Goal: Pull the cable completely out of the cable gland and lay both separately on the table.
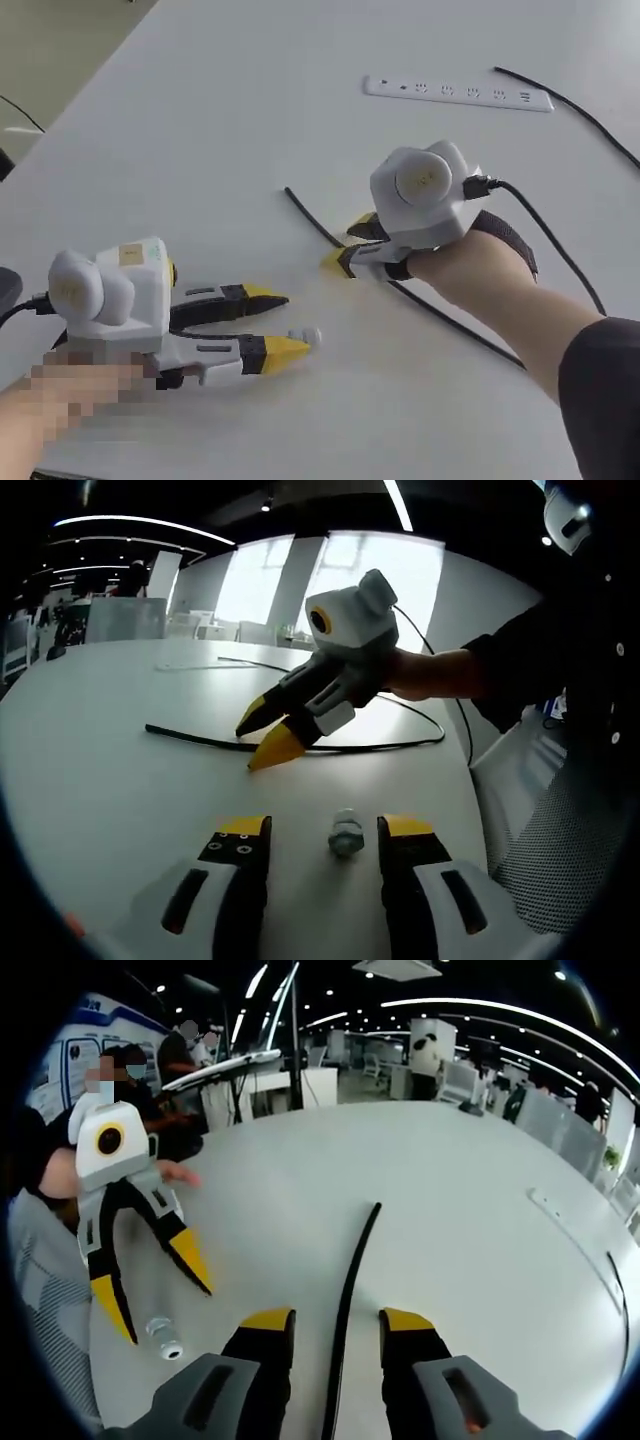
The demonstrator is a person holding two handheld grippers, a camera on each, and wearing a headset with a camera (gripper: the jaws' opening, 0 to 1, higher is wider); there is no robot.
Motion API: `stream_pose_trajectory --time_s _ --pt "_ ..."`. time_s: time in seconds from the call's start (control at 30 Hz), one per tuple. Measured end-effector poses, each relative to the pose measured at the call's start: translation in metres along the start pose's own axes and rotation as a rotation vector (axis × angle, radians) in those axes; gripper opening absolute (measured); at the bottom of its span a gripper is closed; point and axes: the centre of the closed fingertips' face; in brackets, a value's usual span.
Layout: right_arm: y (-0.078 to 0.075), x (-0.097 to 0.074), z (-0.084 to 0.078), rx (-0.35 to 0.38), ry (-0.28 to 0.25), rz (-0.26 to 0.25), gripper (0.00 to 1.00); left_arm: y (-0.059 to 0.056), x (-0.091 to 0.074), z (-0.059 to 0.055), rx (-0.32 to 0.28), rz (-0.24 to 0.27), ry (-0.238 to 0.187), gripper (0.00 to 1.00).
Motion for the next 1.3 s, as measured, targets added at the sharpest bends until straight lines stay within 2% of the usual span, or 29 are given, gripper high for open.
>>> stream_pose_trajectory --time_s 0.03,0.23,0.43,0.6,0.7,0.8,0.83,0.87,0.9,0.97,1.03,1.1,1.13,1.2,1.3 --pt "0.000 -0.001 0.001 0.028 -0.020 0.003 0.32 0.000 0.000 0.001 -0.001 0.001 -0.007 0.49" --pt "0.001 -0.004 0.000 0.017 -0.017 -0.001 0.34 0.002 -0.002 0.002 0.004 0.010 -0.018 0.52" --pt "0.000 -0.008 -0.002 0.032 -0.025 -0.013 0.42 0.007 -0.002 0.009 0.010 0.032 -0.045 0.68" --pt "-0.004 -0.017 0.001 0.027 -0.052 -0.042 0.48 0.011 -0.005 0.015 0.018 0.057 -0.061 0.72" --pt "-0.007 -0.024 0.003 0.017 -0.065 -0.069 0.53 0.016 -0.007 0.020 0.017 0.083 -0.068 0.79" --pt "-0.007 -0.033 0.002 0.014 -0.069 -0.085 0.58 0.021 -0.010 0.028 0.000 0.106 -0.094 0.87" --pt "-0.006 -0.035 0.004 0.021 -0.092 -0.084 0.61 0.022 -0.010 0.032 -0.010 0.111 -0.104 0.95" --pt "-0.008 -0.036 0.006 0.029 -0.112 -0.090 0.66 0.022 -0.010 0.036 -0.025 0.114 -0.123 0.99" --pt "-0.009 -0.037 0.001 0.050 -0.099 -0.101 0.73 0.022 -0.011 0.041 -0.023 0.111 -0.132 0.97" --pt "-0.008 -0.040 -0.001 0.057 -0.099 -0.097 0.75 0.019 -0.011 0.045 -0.014 0.114 -0.134 0.99" --pt "-0.010 -0.044 -0.001 0.044 -0.104 -0.120 0.78 0.015 -0.010 0.044 0.013 0.105 -0.121 0.99" --pt "-0.010 -0.049 -0.001 0.056 -0.114 -0.127 0.83 0.012 -0.011 0.045 0.000 0.100 -0.117 0.99" --pt "-0.011 -0.051 -0.002 0.058 -0.118 -0.134 0.86 0.011 -0.012 0.045 -0.001 0.102 -0.114 0.99" --pt "-0.013 -0.056 -0.002 0.072 -0.132 -0.146 0.99 0.010 -0.014 0.047 -0.001 0.106 -0.113 0.99" --pt "-0.012 -0.068 -0.009 0.088 -0.125 -0.161 0.99 0.009 -0.017 0.048 0.003 0.124 -0.097 0.99"
Point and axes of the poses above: the centre of the closed fingertips' face, and the gripper's own axes: x roughly forward along the fingers, y roughly to its left, z roughly out of its top, and after that the axes turned 12 degrees about z, right-handed
